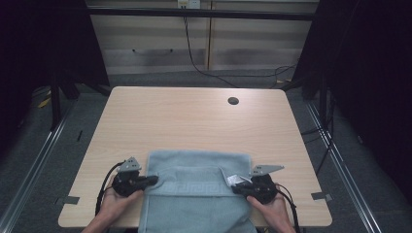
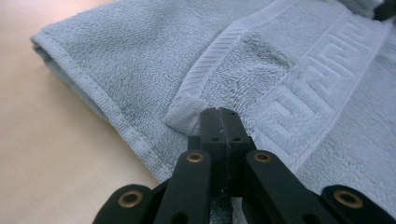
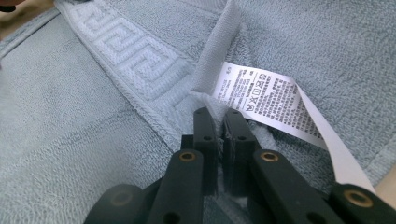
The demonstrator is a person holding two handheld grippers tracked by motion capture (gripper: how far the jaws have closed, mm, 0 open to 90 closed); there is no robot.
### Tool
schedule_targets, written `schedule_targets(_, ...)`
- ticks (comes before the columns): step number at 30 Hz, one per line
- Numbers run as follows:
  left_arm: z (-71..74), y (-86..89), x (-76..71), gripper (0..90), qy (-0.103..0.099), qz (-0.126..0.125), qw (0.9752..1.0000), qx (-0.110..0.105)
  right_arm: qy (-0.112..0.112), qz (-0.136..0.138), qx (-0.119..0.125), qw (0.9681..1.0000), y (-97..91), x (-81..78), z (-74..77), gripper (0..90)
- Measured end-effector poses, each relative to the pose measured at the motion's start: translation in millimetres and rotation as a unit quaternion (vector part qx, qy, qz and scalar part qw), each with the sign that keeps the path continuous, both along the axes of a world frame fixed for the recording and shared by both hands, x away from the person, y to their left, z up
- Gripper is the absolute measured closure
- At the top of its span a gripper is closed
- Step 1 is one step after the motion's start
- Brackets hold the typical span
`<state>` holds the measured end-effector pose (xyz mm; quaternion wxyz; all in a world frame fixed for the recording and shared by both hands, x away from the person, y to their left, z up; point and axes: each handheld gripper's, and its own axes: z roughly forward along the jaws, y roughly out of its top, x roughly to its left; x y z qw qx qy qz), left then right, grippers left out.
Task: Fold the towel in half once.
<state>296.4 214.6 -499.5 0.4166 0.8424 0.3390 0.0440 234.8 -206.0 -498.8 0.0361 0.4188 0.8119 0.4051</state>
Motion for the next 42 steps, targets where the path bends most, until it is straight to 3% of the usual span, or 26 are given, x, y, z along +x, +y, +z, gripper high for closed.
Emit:
schedule_targets(9,-4.7,-6.5,64.0,90.0,0.013,0.044,0.9988,-0.017,-0.005,-0.036,-0.01,0.9993,-1.2,55.8,-0.8,86.1)
schedule_targets(12,-5.5,-8.7,80.0,90.0,0.018,0.067,0.9973,-0.024,-0.005,-0.049,-0.008,0.9987,-2.4,74.4,-1.7,86.1)
schedule_targets(17,-4.3,-10.3,102.6,90.0,0.016,0.092,0.9956,-0.008,-0.004,-0.064,-0.016,0.9978,-0.5,102.3,-1.4,86.1)
schedule_targets(21,-7.0,-3.8,118.8,90.0,0.027,0.116,0.9926,-0.025,-0.003,-0.078,-0.007,0.9969,1.2,122.4,-3.4,86.1)
schedule_targets(26,-8.4,-0.5,127.5,90.0,0.027,0.134,0.9901,-0.033,-0.009,-0.101,-0.012,0.9947,3.6,140.4,-4.2,86.1)
schedule_targets(31,-6.4,-3.4,130.6,90.0,0.029,0.155,0.9869,-0.032,-0.023,-0.126,-0.051,0.9905,11.0,155.8,-1.0,86.1)
schedule_targets(33,-4.1,-1.2,128.5,90.0,0.029,0.156,0.9863,-0.044,-0.015,-0.134,-0.043,0.99,10.8,157.8,-0.3,86.1)
schedule_targets(35,1.9,3.7,127.0,90.0,0.022,0.153,0.9858,-0.065,-0.022,-0.131,-0.028,0.9907,7.3,157.8,1.9,86.1)
schedule_targets(37,11.6,9.7,127.6,90.0,0.018,0.157,0.9836,-0.087,-0.035,-0.13,-0.012,0.9908,2.0,155.2,11.6,86.1)
schedule_targets(38,18.6,11.7,128.5,90.0,0.015,0.158,0.9824,-0.099,-0.046,-0.131,0.001,0.9903,-1.5,154.2,18.6,86.1)
schedule_targets(40,36.3,13.9,130.4,90.0,-0.001,0.154,0.9826,-0.104,-0.066,-0.136,0.023,0.9882,-7.7,153.1,36.5,86.1)
schedule_targets(42,57.0,14.6,132.6,90.0,-0.017,0.149,0.9817,-0.118,-0.085,-0.139,0.029,0.9863,-13.4,153.4,57.1,86.1)
